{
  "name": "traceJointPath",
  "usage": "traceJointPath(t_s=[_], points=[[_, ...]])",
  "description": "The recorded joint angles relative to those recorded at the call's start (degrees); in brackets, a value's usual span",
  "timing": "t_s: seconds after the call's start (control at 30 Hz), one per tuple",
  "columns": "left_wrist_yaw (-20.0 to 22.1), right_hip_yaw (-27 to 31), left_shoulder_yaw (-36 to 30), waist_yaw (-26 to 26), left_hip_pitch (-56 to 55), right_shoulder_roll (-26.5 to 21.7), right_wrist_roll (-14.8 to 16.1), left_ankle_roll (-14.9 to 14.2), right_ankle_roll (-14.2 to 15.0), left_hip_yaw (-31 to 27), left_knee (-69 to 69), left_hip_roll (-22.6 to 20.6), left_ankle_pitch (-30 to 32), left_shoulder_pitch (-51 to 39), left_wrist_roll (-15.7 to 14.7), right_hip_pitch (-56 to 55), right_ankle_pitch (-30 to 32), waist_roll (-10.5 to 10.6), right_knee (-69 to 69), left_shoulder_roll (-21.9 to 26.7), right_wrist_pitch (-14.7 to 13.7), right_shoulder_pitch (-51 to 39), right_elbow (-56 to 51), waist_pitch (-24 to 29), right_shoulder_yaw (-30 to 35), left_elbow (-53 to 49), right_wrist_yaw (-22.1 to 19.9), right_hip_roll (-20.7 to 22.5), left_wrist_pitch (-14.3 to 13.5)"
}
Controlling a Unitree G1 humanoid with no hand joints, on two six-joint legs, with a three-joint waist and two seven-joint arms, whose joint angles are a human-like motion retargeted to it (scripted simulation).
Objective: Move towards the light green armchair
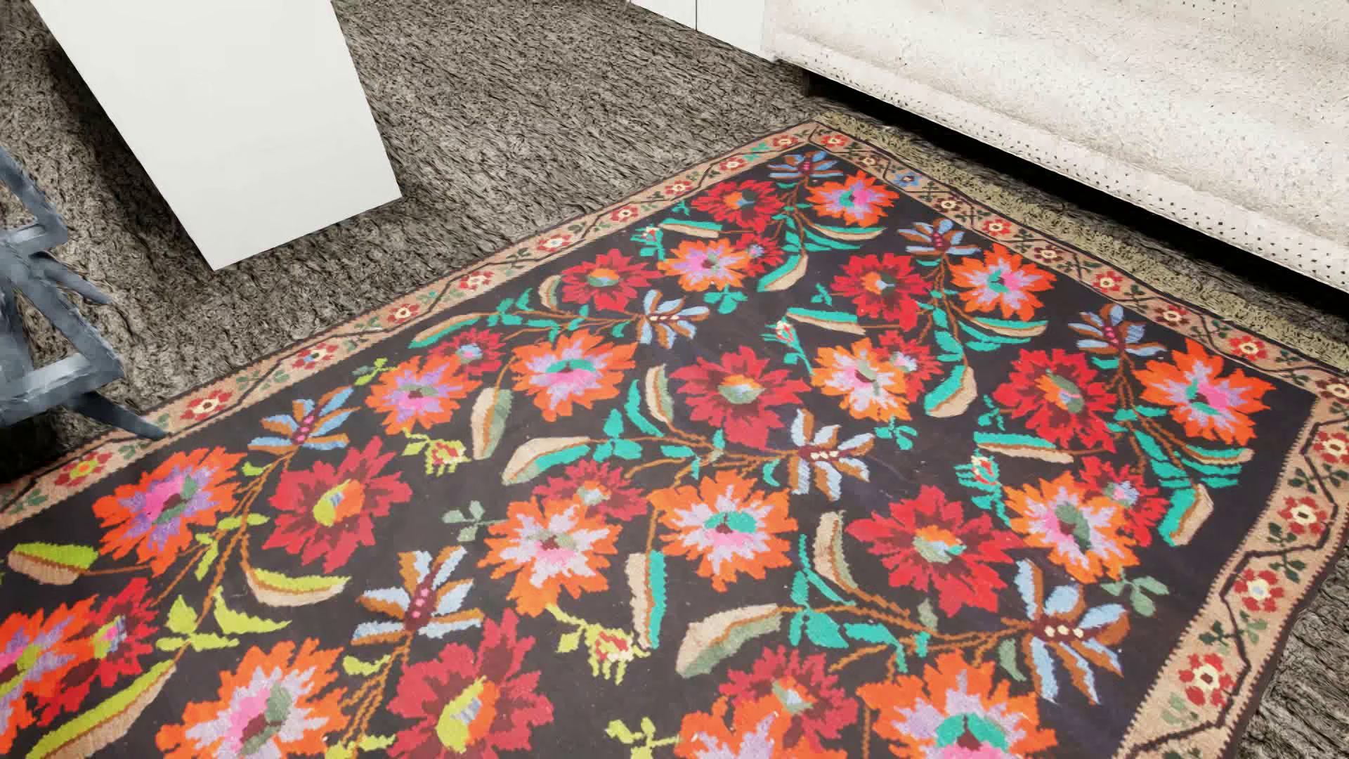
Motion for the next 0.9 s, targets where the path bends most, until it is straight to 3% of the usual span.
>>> traceJointPath(t_s=[0.3,0.33,0.43,0.47,0.5,0.6,0.7,0.77,0.8,0.83,0.87,0.9], points=[[0.0,0.0,2.2,1.9,-2.7,1.0,0.0,0.0,0.0,0.0,0.4,-0.7,6.6,-2.2,0.0,0.7,-3.2,-0.3,-1.0,-1.2,0.0,-2.3,-1.3,0.6,-1.5,-5.1,0.0,0.4,0.0],[0.0,0.0,0.1,0.4,-2.7,0.8,0.0,0.0,0.0,0.0,0.6,-1.3,7.4,-2.0,0.0,0.1,-4.3,-0.5,0.1,-1.0,0.0,-1.6,-1.1,0.8,-1.1,-5.6,0.0,0.2,0.0],[0.0,0.0,-2.3,-0.7,1.4,0.5,0.0,0.0,0.0,0.0,0.5,-2.5,4.9,-2.5,0.0,-7.5,-6.4,-1.1,13.9,-0.1,0.0,0.4,0.2,3.7,-1.7,-4.8,0.0,-0.7,0.0],[0.0,0.0,-1.5,-1.2,2.8,0.6,0.0,0.0,0.0,0.0,0.4,-2.3,3.9,-1.7,0.0,-10.9,-7.0,-1.2,19.5,1.8,0.0,0.8,0.1,5.0,-1.0,-9.5,0.0,-0.1,0.0],[0.0,0.0,-2.8,-3.8,3.8,0.6,0.0,0.0,0.0,0.0,0.1,-1.2,2.5,-2.3,0.0,-14.0,-7.4,-0.6,23.8,2.4,0.0,1.8,0.4,4.7,-0.6,-9.3,0.0,-0.2,0.0],[0.0,0.0,-0.6,-9.1,6.8,-0.7,0.0,0.0,0.0,0.0,-1.0,0.8,-1.0,-5.6,0.0,-22.2,-4.1,1.7,19.2,1.3,0.0,3.7,1.7,5.5,-0.1,-7.5,0.0,-0.3,0.0],[0.0,0.0,-0.1,-10.2,14.7,-0.8,0.0,0.0,0.0,0.0,-1.9,1.0,-7.8,-7.9,0.0,-27.5,1.6,1.6,11.8,1.3,0.0,4.9,5.8,7.0,-0.4,-7.7,0.0,-1.2,0.0],[0.0,0.0,-0.3,-11.4,19.0,-0.7,0.0,0.0,0.0,0.0,-2.2,1.3,-9.7,-9.3,0.0,-29.5,2.2,1.7,8.2,1.3,0.0,5.2,8.0,7.6,-1.0,-6.4,0.0,-1.0,0.0],[0.0,0.0,-1.1,-13.4,20.9,-0.9,0.0,0.0,0.0,0.0,-3.3,1.0,-8.7,-9.7,0.0,-30.2,1.4,1.7,9.8,1.1,0.0,5.1,8.5,7.3,-0.7,-4.9,0.0,-2.8,0.0],[0.0,0.0,-4.3,-14.3,22.2,-1.0,0.0,0.0,0.0,0.0,-2.9,2.4,-7.6,-8.8,0.0,-31.0,1.6,2.2,11.4,2.5,0.0,5.1,9.0,6.8,-0.1,-7.3,0.0,-1.2,0.0],[0.0,0.0,-0.3,-16.0,21.3,-0.7,0.0,0.0,0.0,0.0,-1.3,4.1,-4.8,-7.8,0.0,-33.2,-0.2,2.9,16.0,0.8,0.0,5.2,9.7,5.9,-0.6,-4.4,0.0,-0.6,0.0],[0.0,0.0,-4.5,-16.6,22.2,-1.7,0.0,0.0,0.0,0.0,1.3,5.2,-0.1,-7.2,0.0,-31.6,-2.1,4.1,19.1,0.8,0.0,6.0,8.4,6.0,-0.2,-3.4,0.0,0.1,0.0]])
